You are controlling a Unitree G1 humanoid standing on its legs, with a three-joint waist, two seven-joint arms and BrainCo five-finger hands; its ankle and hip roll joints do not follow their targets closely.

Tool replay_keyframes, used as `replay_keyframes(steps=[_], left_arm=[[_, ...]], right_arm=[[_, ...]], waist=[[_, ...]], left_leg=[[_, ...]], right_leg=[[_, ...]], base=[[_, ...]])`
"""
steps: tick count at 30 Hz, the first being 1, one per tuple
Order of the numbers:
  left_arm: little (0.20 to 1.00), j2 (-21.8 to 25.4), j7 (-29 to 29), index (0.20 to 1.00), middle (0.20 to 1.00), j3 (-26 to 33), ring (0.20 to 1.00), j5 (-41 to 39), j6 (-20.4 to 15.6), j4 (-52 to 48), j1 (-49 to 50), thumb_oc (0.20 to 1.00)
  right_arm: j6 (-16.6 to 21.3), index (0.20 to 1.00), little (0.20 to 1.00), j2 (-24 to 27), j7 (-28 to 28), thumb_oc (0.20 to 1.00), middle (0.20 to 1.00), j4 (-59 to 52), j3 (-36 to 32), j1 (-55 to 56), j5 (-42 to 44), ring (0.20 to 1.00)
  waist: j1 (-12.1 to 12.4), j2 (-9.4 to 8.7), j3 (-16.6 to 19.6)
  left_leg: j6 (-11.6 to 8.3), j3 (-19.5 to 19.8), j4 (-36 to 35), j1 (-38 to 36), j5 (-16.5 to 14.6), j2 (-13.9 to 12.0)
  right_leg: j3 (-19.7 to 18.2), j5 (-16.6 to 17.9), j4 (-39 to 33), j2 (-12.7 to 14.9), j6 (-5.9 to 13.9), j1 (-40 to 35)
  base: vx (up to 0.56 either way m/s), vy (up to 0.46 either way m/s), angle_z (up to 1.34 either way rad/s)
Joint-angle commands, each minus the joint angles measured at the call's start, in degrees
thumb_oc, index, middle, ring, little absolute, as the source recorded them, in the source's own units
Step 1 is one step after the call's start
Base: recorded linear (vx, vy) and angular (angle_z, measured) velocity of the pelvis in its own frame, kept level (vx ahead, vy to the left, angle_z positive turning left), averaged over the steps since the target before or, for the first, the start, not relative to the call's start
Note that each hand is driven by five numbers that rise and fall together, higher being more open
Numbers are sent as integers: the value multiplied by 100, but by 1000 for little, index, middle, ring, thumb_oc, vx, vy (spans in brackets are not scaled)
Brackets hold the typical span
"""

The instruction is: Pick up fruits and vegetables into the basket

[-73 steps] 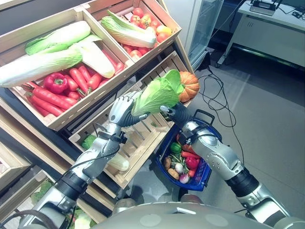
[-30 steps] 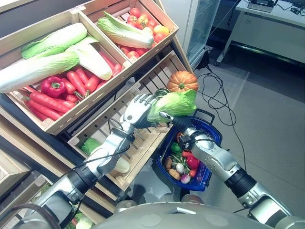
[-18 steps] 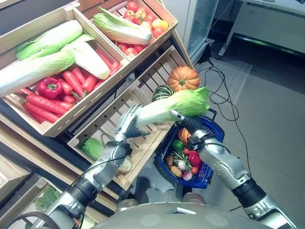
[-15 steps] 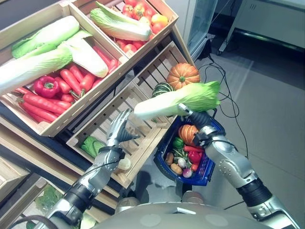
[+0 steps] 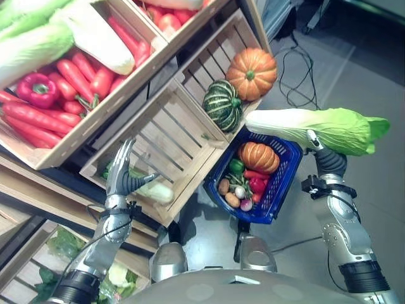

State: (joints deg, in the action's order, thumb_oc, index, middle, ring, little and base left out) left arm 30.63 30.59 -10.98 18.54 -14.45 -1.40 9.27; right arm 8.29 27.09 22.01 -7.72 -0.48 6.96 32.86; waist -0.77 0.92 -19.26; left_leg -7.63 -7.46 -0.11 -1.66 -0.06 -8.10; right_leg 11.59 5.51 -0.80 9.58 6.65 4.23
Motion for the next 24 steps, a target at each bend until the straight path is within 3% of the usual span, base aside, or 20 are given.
replay_keyframes(steps=[1, 5, 13, 24], left_arm=[[1000, 357, 3, 1000, 1000, 326, 1000, -276, -528, -424, -129, 1000], [1000, 418, 153, 1000, 1000, 169, 1000, -167, -523, -501, -492, 1000], [1000, 485, 652, 1000, 1000, -293, 1000, -58, -16, -289, -1395, 1000], [1000, 426, 1102, 1000, 1000, -725, 1000, 16, 391, -95, -2220, 1000]], right_arm=[[600, 200, 200, 19, 248, 200, 200, -223, -274, -294, -303, 200], [520, 200, 200, 117, 452, 200, 200, 366, -184, -581, -450, 200], [49, 200, 200, 332, 954, 200, 200, 1623, 144, -1502, -860, 200], [-740, 200, 200, 777, 805, 200, 200, 3267, 504, -2898, -554, 200]], waist=[[-91, -107, -132], [-121, 53, -484], [-173, 417, -1019], [-79, 949, -1054]], left_leg=[[354, -164, 662, 562, -463, -95], [311, -69, 840, 924, -346, -96], [250, 30, 1187, 1505, -197, -14], [247, 33, 1720, 2632, -202, 214]], right_leg=[[-115, -923, 1100, 315, 239, 232], [-91, -985, 1357, 280, 115, 544], [-68, -1125, 2036, 388, -51, 1234], [-225, -1431, 2954, 488, -207, 2603]], base=[[-138, -40, 4], [-132, -38, 6], [-77, 7, 0], [-12, 13, -1]])
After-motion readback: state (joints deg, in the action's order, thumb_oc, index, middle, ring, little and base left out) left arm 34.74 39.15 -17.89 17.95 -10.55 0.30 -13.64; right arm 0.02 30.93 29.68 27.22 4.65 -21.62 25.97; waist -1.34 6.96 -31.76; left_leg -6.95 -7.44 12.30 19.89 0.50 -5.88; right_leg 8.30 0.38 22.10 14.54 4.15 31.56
